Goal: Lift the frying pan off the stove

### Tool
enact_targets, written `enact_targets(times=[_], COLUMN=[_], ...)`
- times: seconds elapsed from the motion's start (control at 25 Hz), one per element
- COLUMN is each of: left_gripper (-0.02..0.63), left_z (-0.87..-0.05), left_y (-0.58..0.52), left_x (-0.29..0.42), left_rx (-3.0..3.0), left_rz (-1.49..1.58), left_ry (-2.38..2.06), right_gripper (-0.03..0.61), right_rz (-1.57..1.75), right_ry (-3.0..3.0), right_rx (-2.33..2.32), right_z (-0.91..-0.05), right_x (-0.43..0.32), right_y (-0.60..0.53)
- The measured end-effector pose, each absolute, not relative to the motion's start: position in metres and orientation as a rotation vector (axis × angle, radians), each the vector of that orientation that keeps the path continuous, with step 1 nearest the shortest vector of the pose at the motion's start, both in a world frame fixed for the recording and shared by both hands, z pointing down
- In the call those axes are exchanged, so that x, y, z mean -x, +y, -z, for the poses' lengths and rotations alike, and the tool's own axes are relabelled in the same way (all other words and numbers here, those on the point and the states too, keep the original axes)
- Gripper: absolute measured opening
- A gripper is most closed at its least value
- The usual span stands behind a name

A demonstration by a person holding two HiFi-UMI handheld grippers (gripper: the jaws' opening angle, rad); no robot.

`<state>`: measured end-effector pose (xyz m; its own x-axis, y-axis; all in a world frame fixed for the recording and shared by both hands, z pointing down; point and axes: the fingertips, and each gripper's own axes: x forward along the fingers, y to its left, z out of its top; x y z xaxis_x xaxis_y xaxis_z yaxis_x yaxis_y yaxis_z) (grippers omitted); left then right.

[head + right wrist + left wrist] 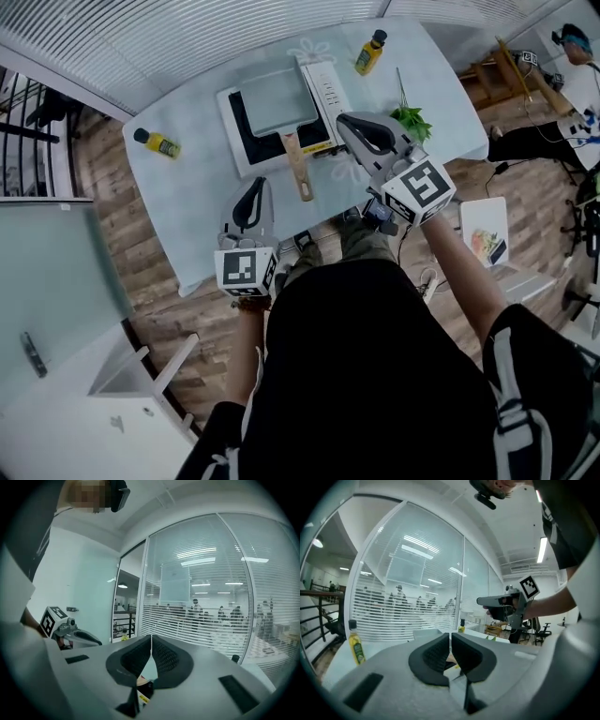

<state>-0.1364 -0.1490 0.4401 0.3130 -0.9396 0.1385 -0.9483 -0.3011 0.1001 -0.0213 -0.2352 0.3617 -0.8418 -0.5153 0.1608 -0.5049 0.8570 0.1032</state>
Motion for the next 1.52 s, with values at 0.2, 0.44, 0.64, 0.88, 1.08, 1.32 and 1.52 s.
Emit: enact_targets(times=[0.2, 0.44, 0.64, 0.88, 1.08, 1.32, 1.52], left_gripper=[0.028, 0.028, 0.096, 0.183, 0.216, 0.249, 0.245], left_z=[-0.466, -0.498, -0.514, -0.519, -0.529, -0.551, -0.552], left_y=[-0.159, -0.161, -0.159, -0.162, -0.172, -0.165, -0.169], left_x=[0.126, 0.123, 0.115, 0.101, 0.102, 0.072, 0.053], left_rx=[-2.402, -2.318, -2.258, -2.071, -1.667, -1.583, -1.593], left_rz=[-0.149, -0.083, -0.019, 0.248, 0.602, 0.52, 0.487], left_ry=[-1.66, -1.431, -1.221, -0.915, -0.67, -0.471, -0.426], right_gripper=[0.006, 0.006, 0.008, 0.008, 0.006, 0.008, 0.008], right_rz=[0.142, 0.057, -0.053, -0.046, -0.087, -0.095, -0.106], right_ry=[-2.777, -2.796, -2.798, -2.796, -2.811, -2.802, -2.807], right_rx=[-0.769, -0.708, -0.662, -0.688, -0.719, -0.729, -0.76], right_z=[-0.397, -0.423, -0.439, -0.439, -0.437, -0.438, -0.438], right_x=[0.015, 0.022, 0.023, 0.02, 0.016, 0.015, 0.015], right_y=[-0.246, -0.253, -0.257, -0.26, -0.265, -0.269, -0.27])
